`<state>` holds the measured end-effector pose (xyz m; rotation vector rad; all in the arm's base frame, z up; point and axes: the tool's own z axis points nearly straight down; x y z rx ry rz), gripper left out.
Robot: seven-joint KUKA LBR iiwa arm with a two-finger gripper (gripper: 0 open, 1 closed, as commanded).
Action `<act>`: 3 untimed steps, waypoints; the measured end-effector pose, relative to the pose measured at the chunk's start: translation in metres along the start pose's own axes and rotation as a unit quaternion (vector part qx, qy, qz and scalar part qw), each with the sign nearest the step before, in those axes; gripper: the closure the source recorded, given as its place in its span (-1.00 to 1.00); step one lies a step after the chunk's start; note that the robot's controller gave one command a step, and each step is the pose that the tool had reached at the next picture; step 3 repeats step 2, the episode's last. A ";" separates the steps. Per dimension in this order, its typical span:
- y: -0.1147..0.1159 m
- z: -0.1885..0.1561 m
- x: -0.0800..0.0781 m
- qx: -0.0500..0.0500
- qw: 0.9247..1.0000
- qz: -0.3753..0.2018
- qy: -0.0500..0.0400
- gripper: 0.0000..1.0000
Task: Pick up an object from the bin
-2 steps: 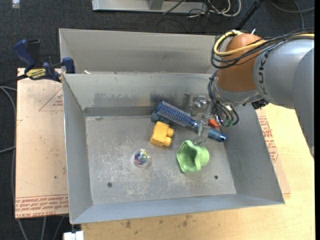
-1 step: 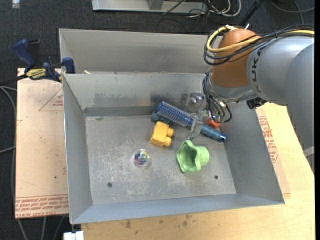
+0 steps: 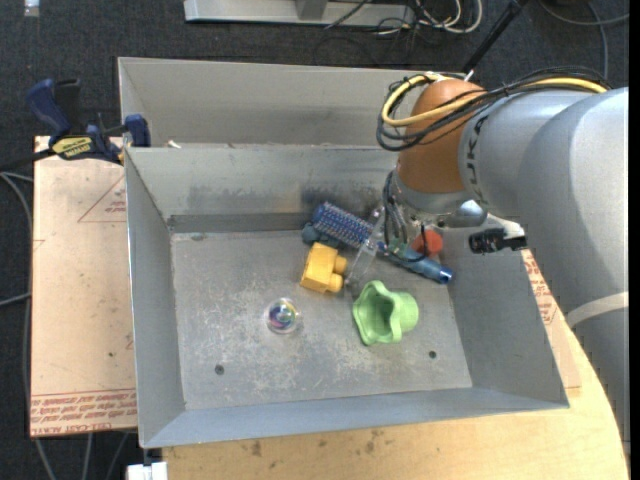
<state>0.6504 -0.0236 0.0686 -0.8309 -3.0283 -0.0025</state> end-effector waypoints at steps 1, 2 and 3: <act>0.001 0.000 0.000 0.000 1.000 -0.002 -0.001 -1.00; 0.001 0.000 0.000 0.000 1.000 -0.002 -0.001 1.00; 0.001 0.000 0.000 0.000 1.000 -0.002 -0.001 1.00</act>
Offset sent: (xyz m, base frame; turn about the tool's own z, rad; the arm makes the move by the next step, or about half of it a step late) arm 0.0000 0.0000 0.0000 0.0000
